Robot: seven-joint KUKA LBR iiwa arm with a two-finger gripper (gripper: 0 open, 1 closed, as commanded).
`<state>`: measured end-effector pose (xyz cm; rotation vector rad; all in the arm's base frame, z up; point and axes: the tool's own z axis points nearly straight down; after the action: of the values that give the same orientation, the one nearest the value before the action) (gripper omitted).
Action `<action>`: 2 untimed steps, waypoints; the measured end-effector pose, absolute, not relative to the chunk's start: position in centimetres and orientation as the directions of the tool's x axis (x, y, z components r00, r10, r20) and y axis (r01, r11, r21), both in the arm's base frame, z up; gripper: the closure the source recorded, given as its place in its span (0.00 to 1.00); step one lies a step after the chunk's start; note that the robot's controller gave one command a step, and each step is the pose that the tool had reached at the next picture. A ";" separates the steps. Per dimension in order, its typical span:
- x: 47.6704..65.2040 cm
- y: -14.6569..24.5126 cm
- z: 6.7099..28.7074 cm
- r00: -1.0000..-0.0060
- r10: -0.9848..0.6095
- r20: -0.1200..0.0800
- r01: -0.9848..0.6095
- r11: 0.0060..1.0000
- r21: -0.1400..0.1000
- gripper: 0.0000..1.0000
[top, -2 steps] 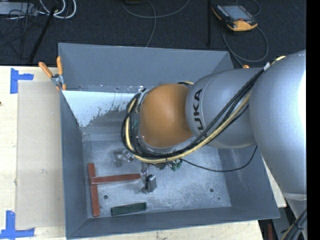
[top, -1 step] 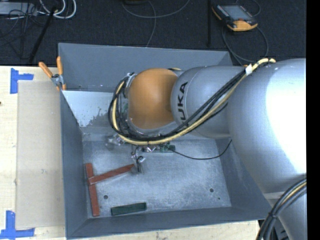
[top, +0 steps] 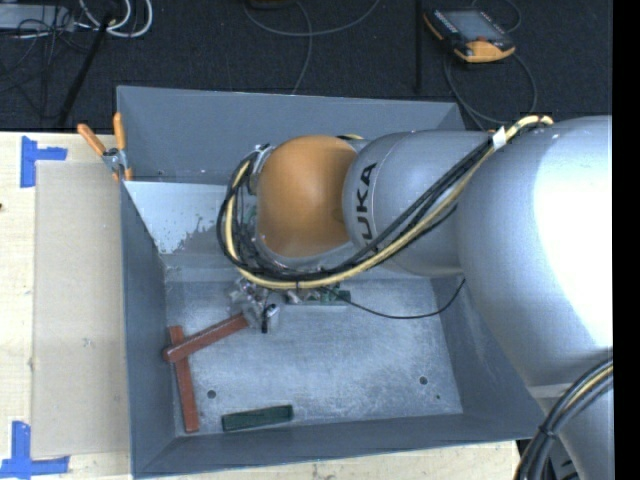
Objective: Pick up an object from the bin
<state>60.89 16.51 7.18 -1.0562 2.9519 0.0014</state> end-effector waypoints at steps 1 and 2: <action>60.8 16.5 7.0 -0.773 -0.634 -0.002 -0.634 0.773 0.001 0.00; 60.8 16.4 7.0 -0.774 -0.633 -0.002 -0.633 0.774 0.001 1.00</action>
Offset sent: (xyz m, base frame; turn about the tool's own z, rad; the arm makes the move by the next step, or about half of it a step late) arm 0.0000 0.0000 0.0000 0.0000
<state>60.76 16.43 7.00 -1.0555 2.9576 0.0017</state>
